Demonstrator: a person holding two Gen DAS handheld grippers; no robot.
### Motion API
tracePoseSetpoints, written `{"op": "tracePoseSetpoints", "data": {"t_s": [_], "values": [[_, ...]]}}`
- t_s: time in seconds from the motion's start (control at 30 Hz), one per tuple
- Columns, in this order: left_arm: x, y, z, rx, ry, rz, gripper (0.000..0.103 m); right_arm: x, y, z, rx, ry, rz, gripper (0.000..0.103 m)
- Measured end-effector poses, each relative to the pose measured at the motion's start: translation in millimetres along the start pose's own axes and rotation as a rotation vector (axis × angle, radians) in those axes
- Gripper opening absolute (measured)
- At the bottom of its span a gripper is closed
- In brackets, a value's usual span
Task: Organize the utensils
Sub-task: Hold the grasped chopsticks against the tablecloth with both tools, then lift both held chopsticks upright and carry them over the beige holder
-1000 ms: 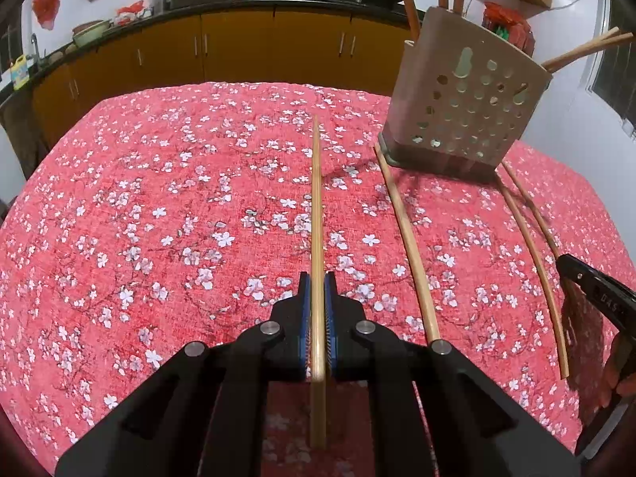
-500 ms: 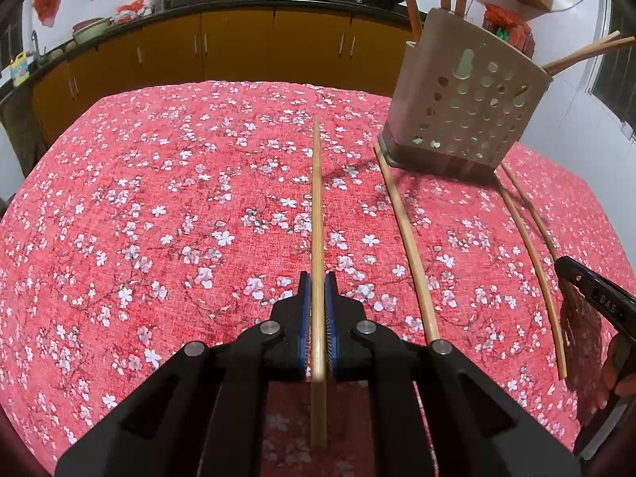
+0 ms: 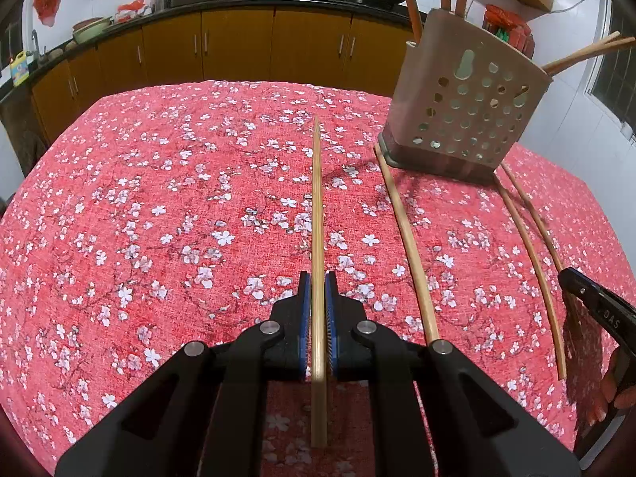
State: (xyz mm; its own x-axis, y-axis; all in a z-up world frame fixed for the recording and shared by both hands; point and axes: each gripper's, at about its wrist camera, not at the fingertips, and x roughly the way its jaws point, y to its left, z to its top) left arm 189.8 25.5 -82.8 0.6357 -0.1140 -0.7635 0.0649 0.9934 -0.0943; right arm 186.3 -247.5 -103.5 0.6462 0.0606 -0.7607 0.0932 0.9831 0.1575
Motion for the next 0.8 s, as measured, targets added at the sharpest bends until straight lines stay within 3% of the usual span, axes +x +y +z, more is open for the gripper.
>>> {"op": "tracePoseSetpoints", "data": {"t_s": [0.4,0.57,0.8], "values": [[-3.7,-9.5,-7.0,0.048,0.007,0.031,0.008,-1.1,0.4,1.5,-0.012,-0.003,-0.008,0.008],[-26.5,-2.8,4.7,0.034,-0.050,-0.006,0.008,-37.0,-6.0,13.9,0.009,-0.111,0.017,0.008],[-85.0,4.8,42.1,-0.008,-0.227,-0.065,0.008,-102.2,-12.2,45.0,0.025,-0.317,0.032,0.008]]}}
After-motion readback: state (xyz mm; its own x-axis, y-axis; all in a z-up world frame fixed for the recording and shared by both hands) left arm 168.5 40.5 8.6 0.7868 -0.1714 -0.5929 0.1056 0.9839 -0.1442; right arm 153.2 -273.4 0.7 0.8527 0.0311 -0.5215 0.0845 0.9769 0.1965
